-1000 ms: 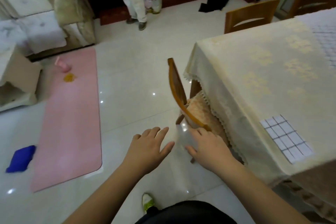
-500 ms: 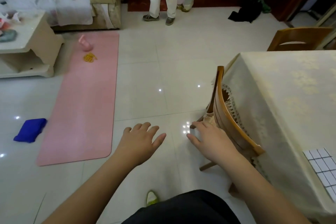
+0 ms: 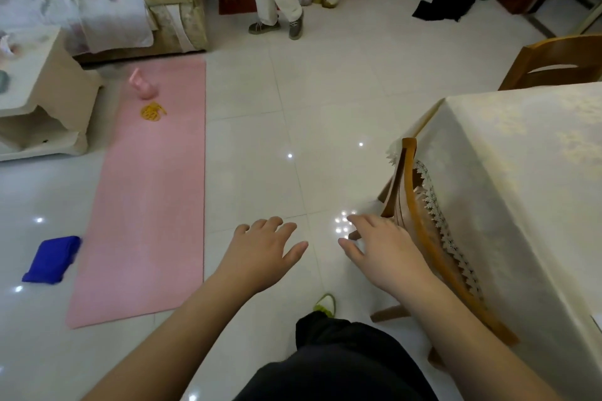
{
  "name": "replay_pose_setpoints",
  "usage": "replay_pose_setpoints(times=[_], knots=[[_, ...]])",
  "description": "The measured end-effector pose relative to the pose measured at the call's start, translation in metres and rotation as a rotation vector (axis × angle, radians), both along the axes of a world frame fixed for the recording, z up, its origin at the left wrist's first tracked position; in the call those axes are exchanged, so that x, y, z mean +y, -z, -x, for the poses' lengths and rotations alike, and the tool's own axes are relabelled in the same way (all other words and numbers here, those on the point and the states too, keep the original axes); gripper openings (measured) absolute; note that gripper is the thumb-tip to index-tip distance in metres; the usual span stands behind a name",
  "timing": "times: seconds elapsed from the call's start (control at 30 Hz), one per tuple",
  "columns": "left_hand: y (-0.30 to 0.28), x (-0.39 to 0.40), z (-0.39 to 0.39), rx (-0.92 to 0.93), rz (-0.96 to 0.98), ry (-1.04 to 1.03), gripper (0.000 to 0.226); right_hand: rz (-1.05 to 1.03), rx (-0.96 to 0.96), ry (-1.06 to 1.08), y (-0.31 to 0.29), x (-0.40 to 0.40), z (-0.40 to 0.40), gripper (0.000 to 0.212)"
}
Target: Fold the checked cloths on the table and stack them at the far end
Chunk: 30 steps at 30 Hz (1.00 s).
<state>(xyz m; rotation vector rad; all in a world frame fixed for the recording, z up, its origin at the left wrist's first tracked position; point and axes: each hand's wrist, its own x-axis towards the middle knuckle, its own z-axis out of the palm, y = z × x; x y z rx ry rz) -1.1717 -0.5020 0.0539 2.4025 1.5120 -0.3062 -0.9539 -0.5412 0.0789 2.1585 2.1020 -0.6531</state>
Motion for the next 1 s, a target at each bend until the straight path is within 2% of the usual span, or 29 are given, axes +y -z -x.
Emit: replay_pose_setpoints(times=[0.43, 0.67, 0.83, 1.0], knots=[[-0.010, 0.164, -0.086, -0.031, 0.001, 0.127, 0.092, 0.016, -0.016, 0.115, -0.003, 0.142, -0.072, 0.057], [-0.003, 0.280, -0.120, -0.034, 0.002, 0.229, 0.094, 0.038, -0.058, 0.198, 0.005, 0.232, -0.093, 0.055], [0.004, 0.377, -0.130, -0.028, -0.004, 0.322, 0.069, 0.063, -0.069, 0.267, 0.005, 0.318, -0.092, 0.056], [-0.008, 0.461, -0.130, -0.032, -0.028, 0.389, 0.091, 0.052, -0.076, 0.315, -0.006, 0.393, -0.086, 0.055]])
